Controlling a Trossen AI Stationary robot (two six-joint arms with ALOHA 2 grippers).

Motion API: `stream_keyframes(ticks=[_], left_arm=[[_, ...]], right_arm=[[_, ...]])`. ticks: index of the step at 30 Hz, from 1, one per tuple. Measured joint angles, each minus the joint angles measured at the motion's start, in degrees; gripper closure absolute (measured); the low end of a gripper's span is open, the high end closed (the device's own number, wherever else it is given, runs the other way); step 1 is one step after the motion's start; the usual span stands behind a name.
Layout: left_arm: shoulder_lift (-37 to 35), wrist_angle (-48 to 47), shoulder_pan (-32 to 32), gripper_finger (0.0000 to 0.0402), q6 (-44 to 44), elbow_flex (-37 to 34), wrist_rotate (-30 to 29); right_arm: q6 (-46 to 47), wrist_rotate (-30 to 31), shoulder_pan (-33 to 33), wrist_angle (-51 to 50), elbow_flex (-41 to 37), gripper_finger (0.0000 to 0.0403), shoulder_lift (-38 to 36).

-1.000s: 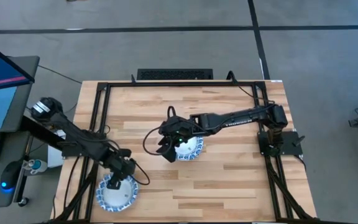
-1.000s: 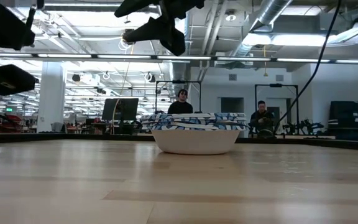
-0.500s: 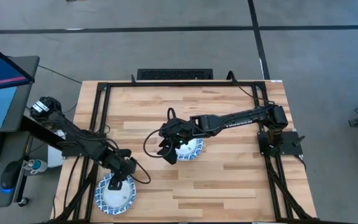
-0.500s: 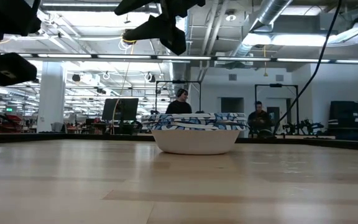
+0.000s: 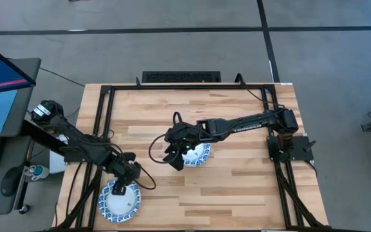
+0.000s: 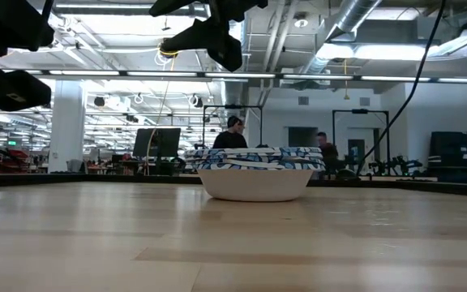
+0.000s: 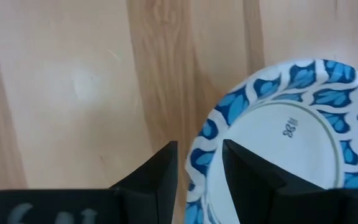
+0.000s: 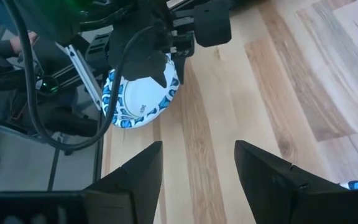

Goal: Nest bowls inside each other
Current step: Stack the white bowl on top of the other white bowl

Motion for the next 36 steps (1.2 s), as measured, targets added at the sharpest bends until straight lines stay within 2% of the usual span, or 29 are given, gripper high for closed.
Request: stream_keyframes(ticks=[4,14,20,25,36], left_arm=[[1.2,0.1,0.1,0.0285,0.3,0.0,-0.7],[6.0,2.8,0.1,0.0285,2.9,-0.1,4.9],[4.4,2.8,0.1,0.0285,2.2,0.0,9.2],[2.1,2.7,0.1,0.0285,2.0,0.0,9.2],[2.3,2.7,-0.8,0.0285,1.8,0.0,10.9]], right_arm=[[0.0,0.0,0.0,0.1,0.0,0.0182,0.0],[0.1,0.0,0.0,0.1,0.0,0.0182,0.0],[0.1,0.0,-0.4,0.1,0.0,0.0182,0.0],[0.1,0.0,-0.8,0.1,0.0,0.0182,0.0],[-0.3,0.0,-0.8,0.1,0.0,0.0182,0.0]])
